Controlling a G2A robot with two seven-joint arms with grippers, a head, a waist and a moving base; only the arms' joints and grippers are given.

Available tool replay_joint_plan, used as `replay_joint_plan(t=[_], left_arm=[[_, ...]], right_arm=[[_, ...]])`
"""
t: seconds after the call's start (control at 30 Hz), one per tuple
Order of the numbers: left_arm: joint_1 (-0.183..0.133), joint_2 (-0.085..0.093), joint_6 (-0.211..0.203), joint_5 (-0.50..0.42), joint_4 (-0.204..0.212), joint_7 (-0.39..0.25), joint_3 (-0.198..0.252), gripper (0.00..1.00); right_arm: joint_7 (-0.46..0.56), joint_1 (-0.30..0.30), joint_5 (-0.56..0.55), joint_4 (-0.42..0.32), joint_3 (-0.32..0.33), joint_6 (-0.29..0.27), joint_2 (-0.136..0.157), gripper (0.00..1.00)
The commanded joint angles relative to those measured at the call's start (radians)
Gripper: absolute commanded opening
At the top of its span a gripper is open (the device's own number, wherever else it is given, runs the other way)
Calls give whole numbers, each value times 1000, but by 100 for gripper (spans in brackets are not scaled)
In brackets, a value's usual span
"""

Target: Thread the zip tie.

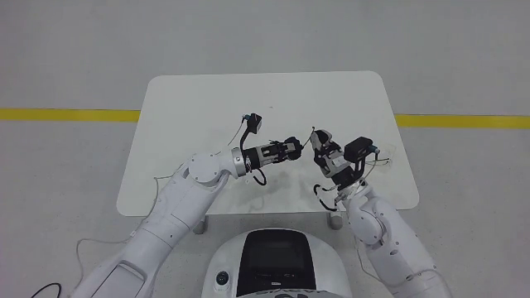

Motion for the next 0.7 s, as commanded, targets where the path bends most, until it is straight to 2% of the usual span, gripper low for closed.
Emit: replay_joint_plan(t=[0.0,0.33,0.67], left_arm=[[0,0,0,0,0,0,0,0],[0,0,0,0,0,0,0,0],[0,0,0,0,0,0,0,0]], right_arm=[[-3,-3,0,-3,3,-1,1,0],[-28,-94,82,-104,88,-24,15,0],[-28,-96,90,-109,90,-24,15,0]])
